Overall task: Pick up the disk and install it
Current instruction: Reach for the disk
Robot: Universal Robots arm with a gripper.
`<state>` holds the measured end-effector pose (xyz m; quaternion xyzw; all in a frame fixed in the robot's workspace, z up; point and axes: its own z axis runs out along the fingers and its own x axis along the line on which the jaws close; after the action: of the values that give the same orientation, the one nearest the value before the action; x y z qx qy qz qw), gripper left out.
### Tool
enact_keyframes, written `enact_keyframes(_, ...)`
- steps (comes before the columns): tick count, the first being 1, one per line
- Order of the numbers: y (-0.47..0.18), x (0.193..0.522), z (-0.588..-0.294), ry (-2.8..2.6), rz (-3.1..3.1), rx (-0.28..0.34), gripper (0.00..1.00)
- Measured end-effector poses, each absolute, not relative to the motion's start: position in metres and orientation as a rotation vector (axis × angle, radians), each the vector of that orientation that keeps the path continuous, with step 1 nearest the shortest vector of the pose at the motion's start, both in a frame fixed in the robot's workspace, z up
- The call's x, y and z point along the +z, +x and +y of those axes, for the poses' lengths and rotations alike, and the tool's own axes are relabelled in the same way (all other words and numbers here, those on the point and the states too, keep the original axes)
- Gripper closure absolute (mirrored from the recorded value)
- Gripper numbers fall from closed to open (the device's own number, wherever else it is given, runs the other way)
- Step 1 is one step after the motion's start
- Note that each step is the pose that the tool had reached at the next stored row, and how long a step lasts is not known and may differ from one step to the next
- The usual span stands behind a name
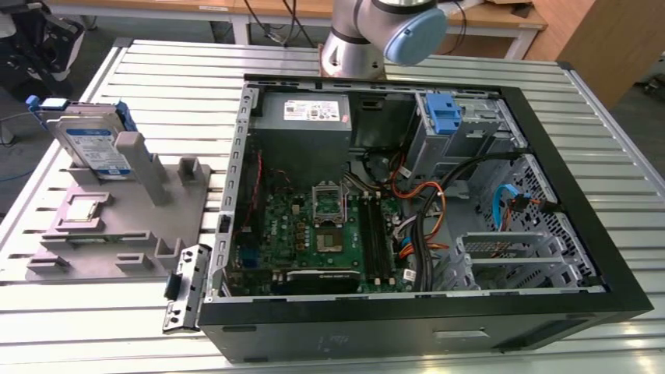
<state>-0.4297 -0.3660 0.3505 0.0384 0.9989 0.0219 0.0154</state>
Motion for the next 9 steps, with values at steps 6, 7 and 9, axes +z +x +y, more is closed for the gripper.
enact_keyframes(6, -0.4297, 0.35, -0.3659, 0.119, 3.108, 0.068, 0.89)
enact_keyframes(7, -0.4297, 0.3499, -0.3659, 0.119, 3.108, 0.068, 0.89)
enact_keyframes(9, -0.4297, 0.3498, -0.3659, 0.119, 3.108, 0.068, 0.89)
